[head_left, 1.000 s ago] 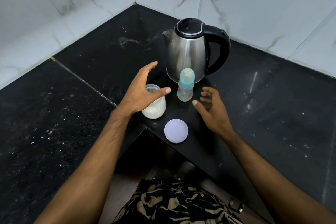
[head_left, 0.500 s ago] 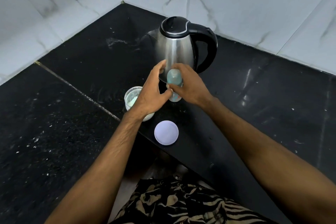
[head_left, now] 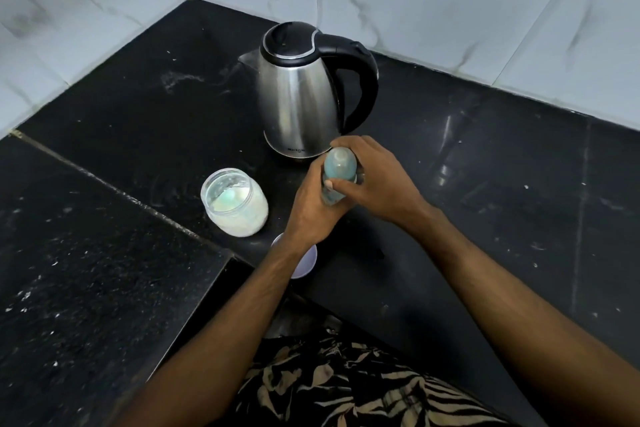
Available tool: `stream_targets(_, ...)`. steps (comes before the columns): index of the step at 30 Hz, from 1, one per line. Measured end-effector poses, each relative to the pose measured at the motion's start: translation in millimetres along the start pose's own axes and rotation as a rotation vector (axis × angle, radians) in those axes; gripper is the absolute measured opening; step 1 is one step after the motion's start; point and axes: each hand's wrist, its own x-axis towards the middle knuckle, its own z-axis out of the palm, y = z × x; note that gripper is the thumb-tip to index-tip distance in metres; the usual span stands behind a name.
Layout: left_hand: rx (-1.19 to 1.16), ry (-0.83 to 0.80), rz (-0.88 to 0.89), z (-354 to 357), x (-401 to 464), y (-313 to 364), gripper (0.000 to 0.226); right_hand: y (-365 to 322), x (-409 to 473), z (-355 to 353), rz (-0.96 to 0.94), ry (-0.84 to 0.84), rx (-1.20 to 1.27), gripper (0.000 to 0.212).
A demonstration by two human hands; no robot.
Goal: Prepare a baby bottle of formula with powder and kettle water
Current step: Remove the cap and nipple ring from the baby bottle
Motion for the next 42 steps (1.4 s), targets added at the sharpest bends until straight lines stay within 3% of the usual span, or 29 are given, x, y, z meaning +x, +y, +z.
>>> stream_targets(21, 0.262, -0.023, 0.029, 12, 15, -32, 0.067, 9, -17, 15, 0.036, 0.155, 0.142, 0.058)
stream_targets(25, 0.23, -0.048, 0.029, 11, 17, -33, 0.056, -4, -7, -1, -0.006, 0.368, 0.331, 0.051)
stream_targets(28, 0.225, -0.049, 0.021, 11, 16, -34, 0.053, -8, 7, -21, -0.056, 0.453, 0.294, 0.053)
stream_targets(42, 0.208, 0.01, 0.065, 13, 17, -43, 0.055, 134, -55, -58, 0.507, 0.633, 0.031, 0.055)
